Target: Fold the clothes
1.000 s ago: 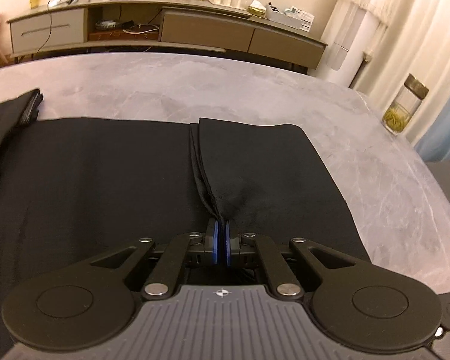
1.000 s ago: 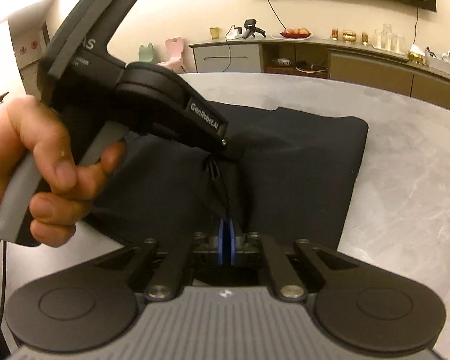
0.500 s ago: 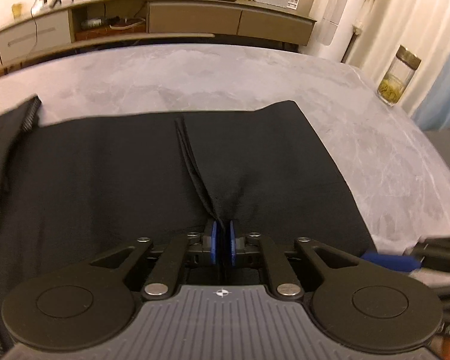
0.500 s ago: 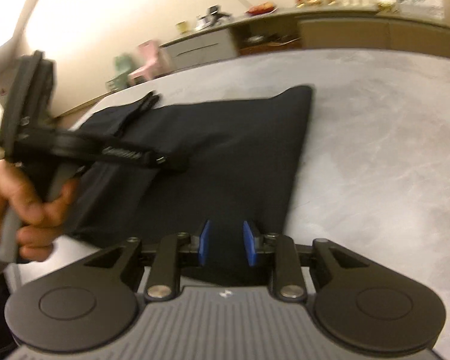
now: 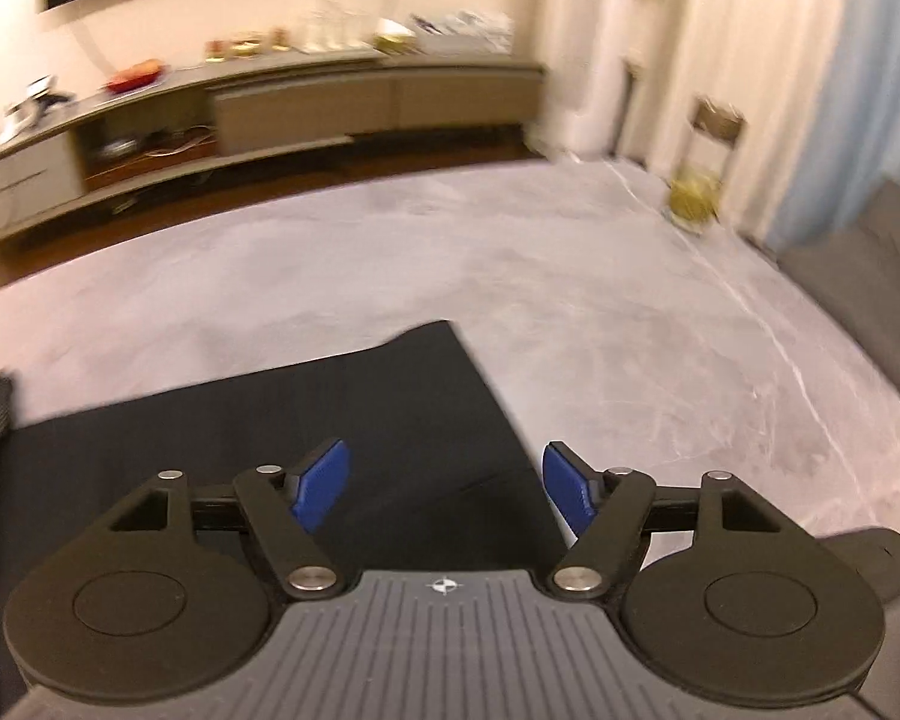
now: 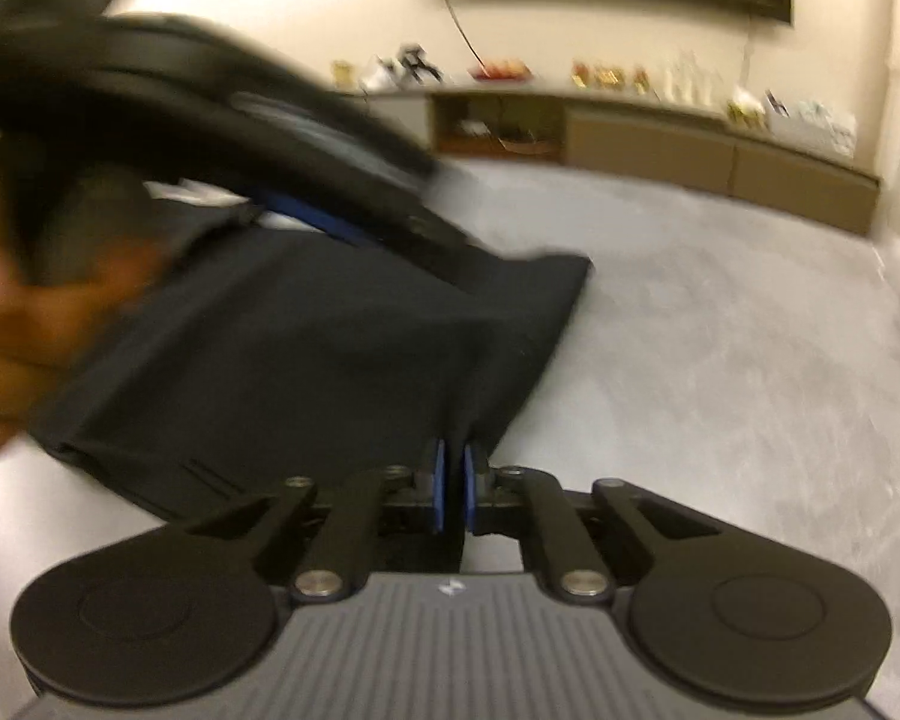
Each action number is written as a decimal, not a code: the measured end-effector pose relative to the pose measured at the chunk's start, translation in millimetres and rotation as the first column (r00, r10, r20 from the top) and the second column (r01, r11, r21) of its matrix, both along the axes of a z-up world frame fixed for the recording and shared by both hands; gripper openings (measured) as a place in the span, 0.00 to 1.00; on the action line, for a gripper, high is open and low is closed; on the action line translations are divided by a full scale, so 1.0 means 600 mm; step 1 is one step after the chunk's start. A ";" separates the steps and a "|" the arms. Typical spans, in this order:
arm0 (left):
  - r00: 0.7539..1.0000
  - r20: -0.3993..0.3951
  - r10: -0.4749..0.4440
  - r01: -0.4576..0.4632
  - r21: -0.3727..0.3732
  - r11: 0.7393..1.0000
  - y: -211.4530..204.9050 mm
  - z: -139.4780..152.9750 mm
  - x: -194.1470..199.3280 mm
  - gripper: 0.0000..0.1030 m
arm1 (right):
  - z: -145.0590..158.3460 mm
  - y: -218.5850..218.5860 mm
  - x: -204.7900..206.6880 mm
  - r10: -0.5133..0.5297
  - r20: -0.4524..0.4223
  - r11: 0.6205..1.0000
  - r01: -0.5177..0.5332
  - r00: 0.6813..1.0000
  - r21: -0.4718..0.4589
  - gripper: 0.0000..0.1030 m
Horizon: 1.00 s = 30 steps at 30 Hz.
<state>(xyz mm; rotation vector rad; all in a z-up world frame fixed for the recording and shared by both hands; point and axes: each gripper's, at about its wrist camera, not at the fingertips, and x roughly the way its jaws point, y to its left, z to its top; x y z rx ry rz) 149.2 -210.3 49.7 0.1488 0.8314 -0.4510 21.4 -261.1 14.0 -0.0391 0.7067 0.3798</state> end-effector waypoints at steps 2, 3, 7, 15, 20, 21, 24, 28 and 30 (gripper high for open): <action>0.998 -0.046 -0.031 0.032 0.021 0.999 -0.023 -0.021 0.017 0.68 | 0.005 0.003 -0.005 0.023 0.018 1.000 -0.023 1.000 0.012 0.06; 0.999 -0.050 -0.020 0.021 0.037 0.999 -0.025 -0.032 0.021 0.61 | 0.007 0.004 -0.007 0.032 0.024 0.999 -0.032 0.999 0.017 0.06; 0.998 -0.047 0.030 -0.030 0.008 1.000 -0.002 -0.047 0.022 0.13 | 0.001 -0.006 -0.003 0.040 0.014 0.997 -0.041 0.999 0.058 0.06; 0.958 0.004 0.286 -0.278 -0.214 0.936 0.263 0.052 -0.008 0.11 | 0.024 -0.021 0.004 0.138 -0.009 0.936 -0.128 0.990 0.327 0.48; 0.923 -0.138 0.360 -0.380 -0.167 0.910 0.369 -0.036 0.006 0.17 | 0.005 0.040 0.019 0.201 -0.066 0.948 -0.177 0.977 0.266 0.48; 0.911 -0.148 0.386 -0.408 -0.168 0.898 0.382 -0.051 0.000 0.20 | 0.001 0.053 0.020 0.208 -0.073 0.951 -0.184 0.975 0.250 0.48; 0.890 -0.171 0.423 -0.454 -0.243 0.857 0.407 -0.071 -0.026 0.31 | -0.005 0.080 0.014 0.232 -0.072 0.952 -0.212 0.970 0.221 0.45; 0.900 -0.131 0.415 -0.435 -0.220 0.873 0.393 -0.078 -0.038 0.32 | -0.011 0.112 0.004 0.267 -0.053 0.948 -0.252 0.962 0.196 0.40; 0.899 -0.108 0.424 -0.437 -0.182 0.881 0.387 -0.078 -0.035 0.34 | -0.013 0.129 0.004 0.275 -0.051 0.949 -0.263 0.960 0.175 0.37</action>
